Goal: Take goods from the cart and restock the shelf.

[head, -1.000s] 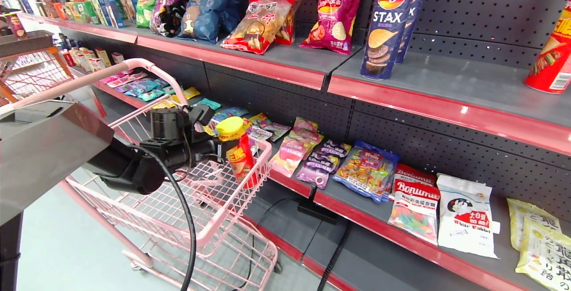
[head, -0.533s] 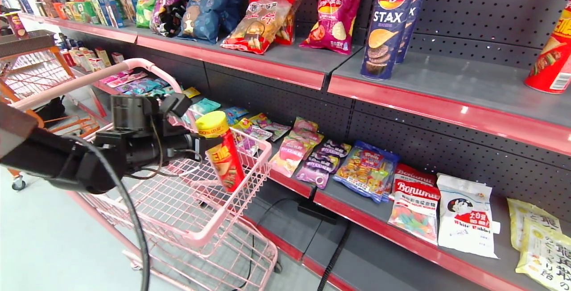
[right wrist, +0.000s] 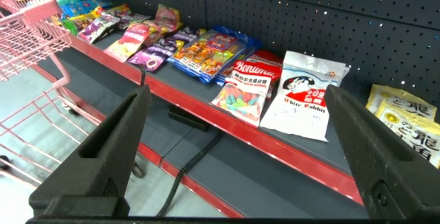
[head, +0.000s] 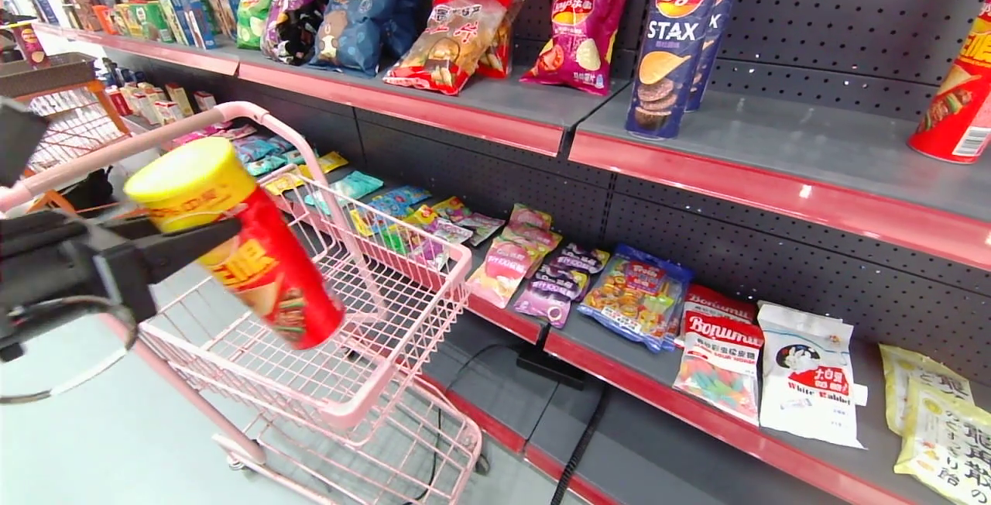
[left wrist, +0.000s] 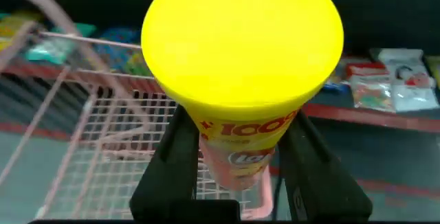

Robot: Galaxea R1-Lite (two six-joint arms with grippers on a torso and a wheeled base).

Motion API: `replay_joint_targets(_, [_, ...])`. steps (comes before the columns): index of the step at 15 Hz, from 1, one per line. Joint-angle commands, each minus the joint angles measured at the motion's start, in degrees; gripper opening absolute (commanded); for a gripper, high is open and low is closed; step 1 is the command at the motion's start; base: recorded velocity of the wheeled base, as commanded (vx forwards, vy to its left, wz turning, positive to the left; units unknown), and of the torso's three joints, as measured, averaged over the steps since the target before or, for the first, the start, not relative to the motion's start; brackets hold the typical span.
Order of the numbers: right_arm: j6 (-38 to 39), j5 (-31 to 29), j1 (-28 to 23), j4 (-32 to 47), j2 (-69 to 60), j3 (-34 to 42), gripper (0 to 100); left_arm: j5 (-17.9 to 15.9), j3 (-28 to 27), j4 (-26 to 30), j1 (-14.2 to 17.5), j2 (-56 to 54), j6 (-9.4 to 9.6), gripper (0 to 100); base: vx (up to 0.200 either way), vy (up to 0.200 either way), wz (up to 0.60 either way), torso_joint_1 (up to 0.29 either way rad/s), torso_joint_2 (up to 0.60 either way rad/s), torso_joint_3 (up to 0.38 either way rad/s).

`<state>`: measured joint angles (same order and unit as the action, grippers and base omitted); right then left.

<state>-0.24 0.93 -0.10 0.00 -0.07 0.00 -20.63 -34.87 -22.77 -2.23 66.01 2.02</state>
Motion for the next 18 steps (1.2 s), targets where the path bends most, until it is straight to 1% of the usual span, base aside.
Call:
replay_joint_targets(1, [0.07,-0.05,0.01,0.00,0.07,0.00,100,8.76,9.29,1.85,9.97,-18.29,-0.09,0,0.000,0.000,0.00,0.000,0.00,0.000])
replay_joint_targets(2, [-0.11,0.04,0.01,0.00,0.07,0.00,100,9.73,11.75,1.68,10.40,-22.33,-0.18,0,0.000,0.000,0.00,0.000,0.00,0.000])
replay_joint_targets(3, [-0.11,0.04,0.01,0.00,0.07,0.00,100,8.94,13.95,2.38,10.40,-27.16,-0.09,0,0.000,0.000,0.00,0.076,-0.25,-0.178])
replay_joint_targets(4, [0.07,0.04,0.01,0.00,0.07,0.00,100,7.27,15.79,3.79,10.32,-31.56,0.09,0,0.000,0.000,0.00,0.115,-0.38,-0.261])
replay_joint_targets(5, [0.07,0.04,0.01,0.00,0.07,0.00,100,5.16,15.70,6.78,10.32,-34.81,0.00,0,0.000,0.000,0.00,0.105,-0.42,-0.290])
replay_joint_targets(6, [0.07,0.04,0.01,0.00,0.07,0.00,100,2.26,15.09,10.64,10.23,-38.15,0.00,0,0.000,0.000,0.00,0.149,-0.48,-0.310])
replay_joint_targets(7, [0.07,0.04,0.01,0.00,0.07,0.00,100,2.26,15.09,10.64,10.23,-38.15,0.00,0,0.000,0.000,0.00,0.159,-0.49,-0.325])
replay_joint_targets(8, [0.07,0.13,0.01,0.00,0.07,0.00,100,-2.40,12.10,19.61,10.14,-42.46,0.17,0,0.000,0.000,0.00,0.168,-0.52,-0.339])
replay_joint_targets(9, [0.07,0.13,0.01,0.00,0.07,0.00,100,-0.91,11.66,20.75,10.58,-42.02,0.35,0,0.000,0.000,0.00,0.193,-0.53,-0.339])
replay_joint_targets(10, [0.07,0.13,0.01,0.00,0.07,0.00,100,4.10,11.49,20.66,11.28,-40.70,0.53,0,0.000,0.000,0.00,0.193,-0.54,-0.344])
replay_joint_targets(11, [0.07,0.13,0.01,0.00,0.07,0.00,100,9.90,10.96,20.40,11.37,-39.29,1.14,0,0.000,0.000,0.00,0.207,-0.55,-0.349])
replay_joint_targets(12, [0.07,0.13,0.01,0.00,0.07,0.00,100,13.68,10.52,19.78,11.37,-38.24,1.32,0,0.000,0.000,0.00,0.227,-0.57,-0.359])
replay_joint_targets(13, [0.07,0.13,0.01,0.00,0.07,0.00,100,17.73,10.52,17.94,11.37,-36.92,1.40,0,0.000,0.000,0.00,0.222,-0.58,-0.359])
replay_joint_targets(14, [0.07,0.13,0.01,0.00,0.07,0.00,100,18.60,10.70,17.23,11.37,-36.83,1.58,0,0.000,0.000,0.00,0.237,-0.59,-0.369])
replay_joint_targets(16, [0.07,0.13,0.01,0.00,0.07,0.00,100,18.25,10.43,17.15,11.20,-36.92,1.76,0,0.000,0.000,0.00,0.246,-0.60,-0.352])
replay_joint_targets(18, [0.07,0.13,0.01,0.00,0.07,0.00,100,15.88,10.34,17.15,11.02,-37.27,1.76,0,0.000,0.000,0.00,0.217,-0.53,-0.317])
